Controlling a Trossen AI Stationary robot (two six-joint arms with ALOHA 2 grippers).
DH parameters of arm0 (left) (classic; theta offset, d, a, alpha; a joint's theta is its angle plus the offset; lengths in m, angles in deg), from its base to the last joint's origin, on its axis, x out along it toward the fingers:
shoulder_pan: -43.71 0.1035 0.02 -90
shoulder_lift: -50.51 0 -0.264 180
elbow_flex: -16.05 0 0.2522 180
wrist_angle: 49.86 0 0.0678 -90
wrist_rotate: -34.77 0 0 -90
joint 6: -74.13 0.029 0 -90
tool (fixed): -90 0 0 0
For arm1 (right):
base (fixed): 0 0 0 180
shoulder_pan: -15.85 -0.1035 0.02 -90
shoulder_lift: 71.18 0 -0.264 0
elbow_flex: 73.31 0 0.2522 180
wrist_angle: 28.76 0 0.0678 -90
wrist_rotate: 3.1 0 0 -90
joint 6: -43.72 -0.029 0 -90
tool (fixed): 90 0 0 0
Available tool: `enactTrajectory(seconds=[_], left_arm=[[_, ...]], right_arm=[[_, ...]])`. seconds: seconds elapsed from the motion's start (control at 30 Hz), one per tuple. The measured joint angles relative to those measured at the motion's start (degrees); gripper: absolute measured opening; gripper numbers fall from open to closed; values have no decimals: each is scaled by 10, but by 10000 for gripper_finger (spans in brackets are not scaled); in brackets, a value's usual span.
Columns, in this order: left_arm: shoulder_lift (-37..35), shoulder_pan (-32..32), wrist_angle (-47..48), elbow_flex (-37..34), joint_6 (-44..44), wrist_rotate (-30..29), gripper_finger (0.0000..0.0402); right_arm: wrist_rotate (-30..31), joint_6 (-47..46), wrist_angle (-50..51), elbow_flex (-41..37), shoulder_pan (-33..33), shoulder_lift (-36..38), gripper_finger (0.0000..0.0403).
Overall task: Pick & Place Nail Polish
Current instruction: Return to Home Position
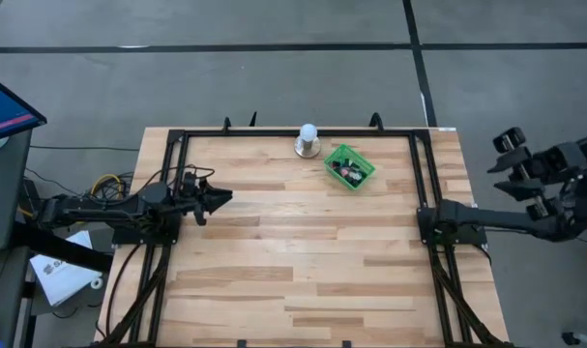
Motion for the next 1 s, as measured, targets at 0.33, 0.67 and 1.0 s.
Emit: enactTrajectory(seconds=[0.33, 0.67, 1.0], left_arm=[[0, 0, -8, 0, 0, -1, 101], [5, 0, -36, 0, -1, -24, 101], [13, 0, -43, 0, 0, -25, 101]], right_arm=[[64, -58, -107, -272, 0, 193, 76], [47, -110, -297, -541, -5, 145, 9], [49, -174, -461, -732, -4, 156, 2]])
